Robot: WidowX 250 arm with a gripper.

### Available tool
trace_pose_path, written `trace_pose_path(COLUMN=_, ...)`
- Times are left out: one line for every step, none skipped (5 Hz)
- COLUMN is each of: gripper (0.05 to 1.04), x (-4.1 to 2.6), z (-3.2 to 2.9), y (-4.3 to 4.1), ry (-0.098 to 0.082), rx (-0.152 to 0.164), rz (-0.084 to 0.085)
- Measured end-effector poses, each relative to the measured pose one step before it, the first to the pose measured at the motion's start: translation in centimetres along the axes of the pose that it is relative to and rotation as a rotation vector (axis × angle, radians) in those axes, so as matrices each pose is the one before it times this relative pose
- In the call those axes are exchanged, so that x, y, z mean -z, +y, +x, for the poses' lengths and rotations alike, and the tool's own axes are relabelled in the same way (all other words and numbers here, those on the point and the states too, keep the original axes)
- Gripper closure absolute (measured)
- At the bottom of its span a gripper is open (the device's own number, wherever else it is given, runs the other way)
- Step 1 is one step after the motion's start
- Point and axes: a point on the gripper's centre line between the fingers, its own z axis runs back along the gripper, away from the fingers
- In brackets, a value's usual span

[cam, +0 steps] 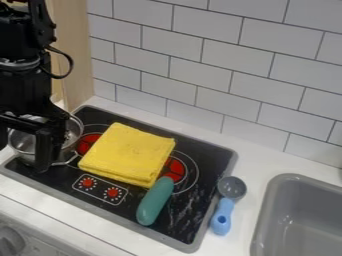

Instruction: Move the green object to the upper left of stove

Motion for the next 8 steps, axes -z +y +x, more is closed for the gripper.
trace_pose_path(gripper=0.085, x=1.028, z=-1.289, y=-0.649, ry=0.0494, rx=0.0100, rz=-0.0116)
trace_pose_path(gripper=0.085, x=-0.599, z=-1.662, y=-2.157, ry=-0.0152, rx=0.0387, rz=-0.0104)
trace_pose_path(gripper=0.085, x=-0.665, z=0.150, y=-2.402, ry=-0.0338, rx=0.0413, rz=0.0254)
trace_pose_path(gripper=0.085, x=-0.211, z=1.108, y=-1.744, ry=-0.0374, rx=0.0460, rz=0.0119)
trace_pose_path(gripper=0.085, x=1.440, z=1.709, y=-0.707, ry=0.0204, rx=0.0010, rz=-0.0017)
trace_pose_path(gripper=0.085, x=0.847, z=2.141, y=-1.856, ry=-0.0082, rx=0.0192, rz=0.0224)
trace_pose_path(gripper=0.085, x=0.050, z=0.739, y=-0.771, ry=-0.0199, rx=0.0016, rz=-0.0392)
trace_pose_path(gripper=0.085, x=0.969, z=0.344, y=-0.238, ry=0.0164, rx=0.0046, rz=-0.0039)
